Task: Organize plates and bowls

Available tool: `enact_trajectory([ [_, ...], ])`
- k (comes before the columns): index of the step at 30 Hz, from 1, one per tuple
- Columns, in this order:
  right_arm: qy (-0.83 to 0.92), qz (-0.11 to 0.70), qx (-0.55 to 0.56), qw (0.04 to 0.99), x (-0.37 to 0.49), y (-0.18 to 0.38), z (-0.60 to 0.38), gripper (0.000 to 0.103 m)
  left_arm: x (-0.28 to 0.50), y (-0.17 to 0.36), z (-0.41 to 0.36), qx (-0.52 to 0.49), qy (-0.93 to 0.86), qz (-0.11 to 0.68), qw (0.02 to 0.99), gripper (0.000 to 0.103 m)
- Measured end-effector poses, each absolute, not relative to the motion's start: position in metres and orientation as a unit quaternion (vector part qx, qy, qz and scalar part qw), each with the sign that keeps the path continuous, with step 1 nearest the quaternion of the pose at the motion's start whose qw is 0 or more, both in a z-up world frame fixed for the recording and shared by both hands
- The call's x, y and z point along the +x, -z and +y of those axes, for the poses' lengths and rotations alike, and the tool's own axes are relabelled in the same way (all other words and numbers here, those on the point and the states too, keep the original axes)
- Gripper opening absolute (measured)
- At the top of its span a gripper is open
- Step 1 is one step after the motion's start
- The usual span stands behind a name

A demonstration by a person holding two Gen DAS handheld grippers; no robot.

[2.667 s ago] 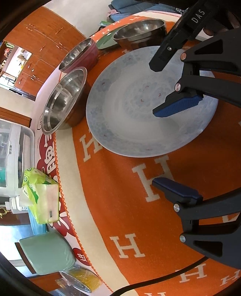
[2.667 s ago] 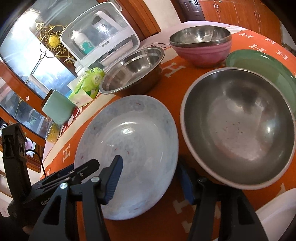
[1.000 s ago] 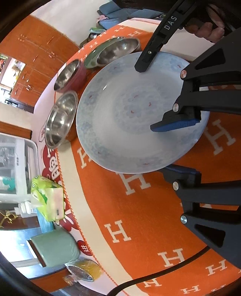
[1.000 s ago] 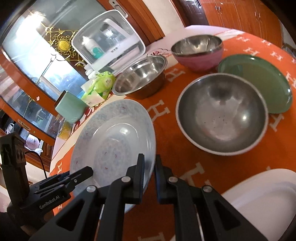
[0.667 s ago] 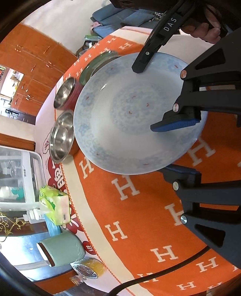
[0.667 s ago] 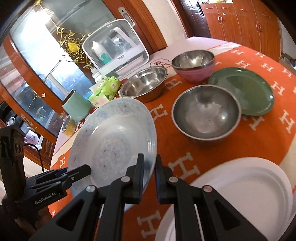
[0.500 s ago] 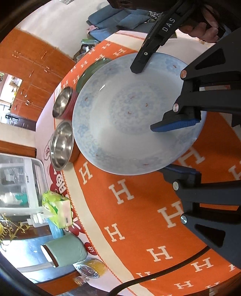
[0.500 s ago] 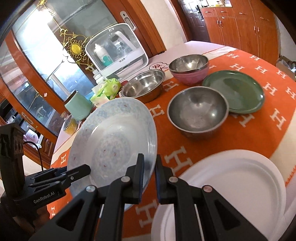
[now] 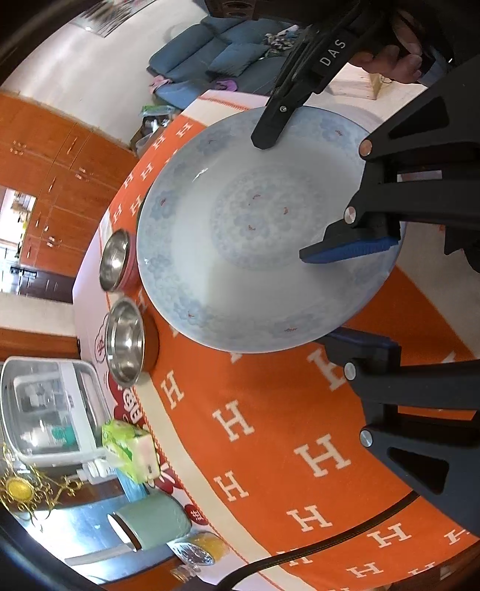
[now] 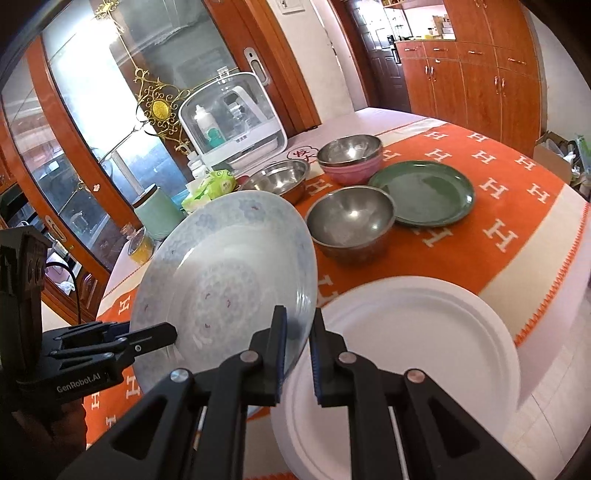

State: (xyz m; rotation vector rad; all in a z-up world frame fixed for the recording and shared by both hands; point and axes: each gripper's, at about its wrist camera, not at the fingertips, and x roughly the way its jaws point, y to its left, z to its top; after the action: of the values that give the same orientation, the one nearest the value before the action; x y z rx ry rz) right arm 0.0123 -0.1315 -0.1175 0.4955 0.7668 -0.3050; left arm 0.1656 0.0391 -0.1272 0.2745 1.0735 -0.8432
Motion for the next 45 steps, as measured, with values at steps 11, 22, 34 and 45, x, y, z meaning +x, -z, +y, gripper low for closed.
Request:
enact_trajectory([
  [11, 0.171, 0.391, 0.246, 0.87, -0.043, 0.124, -0.152, 0.012, 0.118, 0.139, 0.007, 0.15, 0.413, 0.51, 0.74, 0.032],
  [22, 0.18, 0.432, 0.25, 0.848, -0.069, 0.144, -0.184, 0.012, 0.088, 0.164, -0.027, 0.149, 0.407, 0.543, 0.719, 0.033],
  [34, 0.132, 0.486, 0.235, 0.831, -0.069, 0.175, -0.215, 0.014, 0.069, 0.194, -0.056, 0.142, 0.342, 0.582, 0.724, 0.033],
  [45, 0.07, 0.525, 0.179, 0.829, -0.058, 0.188, -0.226, 0.017, 0.059, 0.21, -0.068, 0.117, 0.264, 0.588, 0.756, 0.033],
])
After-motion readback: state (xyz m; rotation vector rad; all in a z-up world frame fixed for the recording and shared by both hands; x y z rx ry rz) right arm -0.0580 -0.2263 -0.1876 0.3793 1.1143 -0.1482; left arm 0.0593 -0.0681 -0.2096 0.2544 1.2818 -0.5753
